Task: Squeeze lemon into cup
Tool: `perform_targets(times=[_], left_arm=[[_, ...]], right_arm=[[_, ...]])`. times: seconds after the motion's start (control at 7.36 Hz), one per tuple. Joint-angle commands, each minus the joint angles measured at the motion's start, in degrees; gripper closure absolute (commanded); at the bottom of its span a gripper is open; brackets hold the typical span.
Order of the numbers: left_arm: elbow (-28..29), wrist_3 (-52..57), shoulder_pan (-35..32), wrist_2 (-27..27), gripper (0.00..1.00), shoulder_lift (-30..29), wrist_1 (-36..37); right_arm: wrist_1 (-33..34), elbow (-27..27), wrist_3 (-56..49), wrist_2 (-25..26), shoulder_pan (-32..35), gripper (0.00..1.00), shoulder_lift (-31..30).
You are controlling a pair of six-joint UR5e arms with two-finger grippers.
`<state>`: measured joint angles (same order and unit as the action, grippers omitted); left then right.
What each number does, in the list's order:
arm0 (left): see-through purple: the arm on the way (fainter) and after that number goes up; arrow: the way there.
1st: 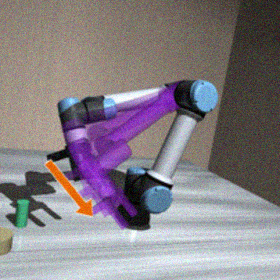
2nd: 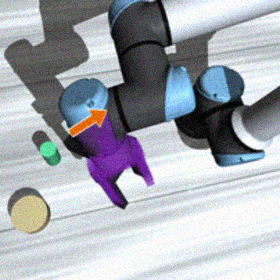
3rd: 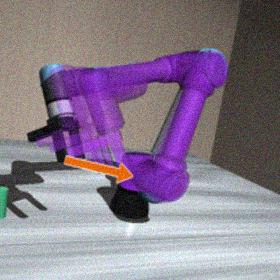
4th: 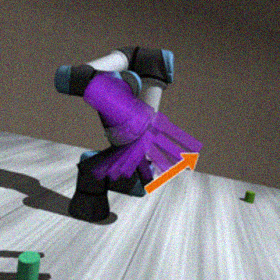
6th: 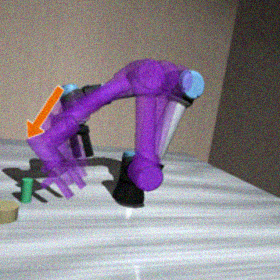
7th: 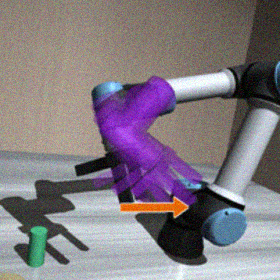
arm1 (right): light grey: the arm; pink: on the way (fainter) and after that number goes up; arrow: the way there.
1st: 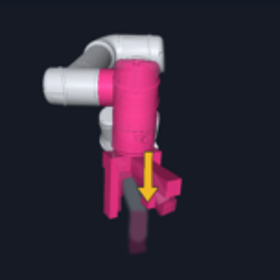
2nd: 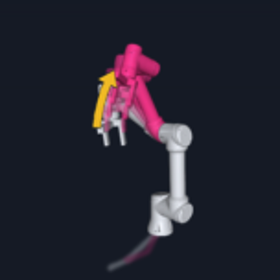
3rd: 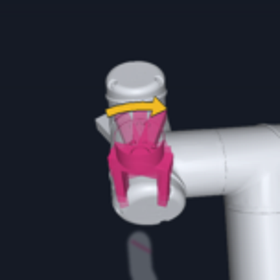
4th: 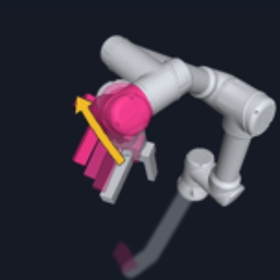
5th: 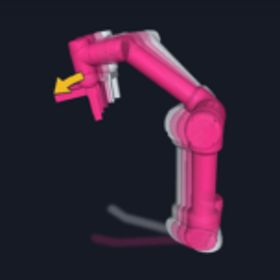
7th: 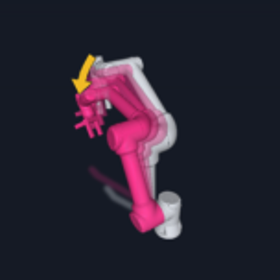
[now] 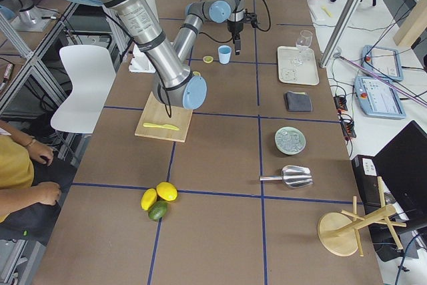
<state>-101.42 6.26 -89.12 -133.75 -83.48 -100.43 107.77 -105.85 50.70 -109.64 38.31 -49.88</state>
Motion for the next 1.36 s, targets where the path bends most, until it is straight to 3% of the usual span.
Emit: perform_targets(times=[0.0, 0.27, 0.54, 0.68, 0.81, 0.95, 1.22], left_arm=[[0.08, 0.16, 0.0, 0.07, 0.0, -0.81, -0.12], [-0.71, 0.16, 0.0, 2.77, 0.0, -1.16, -4.92], [0.78, -0.28, 0.09, 3.41, 0.0, -2.03, -19.73], [2.43, -0.28, 0.18, 3.5, 0.0, -4.04, -25.73], [4.19, -3.24, 2.96, 2.8, 0.0, -4.67, -28.05], [3.51, -13.8, 5.51, 2.97, 0.0, -5.81, -28.42], [2.98, -28.49, 18.39, 3.5, 0.0, -8.53, -29.39]], right_arm=[[-0.02, -1.81, -16.87, -6.18, 9.9, 0.0, -7.22], [-1.76, -2.07, -21.16, -9.6, 17.73, 0.0, -15.64], [-8.06, -1.82, -27.61, -9.1, 22.75, 0.0, -30.91], [-10.45, -2.33, -33.41, -10.92, 27.21, 0.0, -34.29], [-10.65, -2.43, -36.51, -14.16, 31.61, 0.0, -37.72], [-10.65, -2.34, -42.81, -14.98, 35.74, 0.0, -39.92], [-10.57, -2.16, -51.64, -17.17, 42.79, 0.0, -44.14]])
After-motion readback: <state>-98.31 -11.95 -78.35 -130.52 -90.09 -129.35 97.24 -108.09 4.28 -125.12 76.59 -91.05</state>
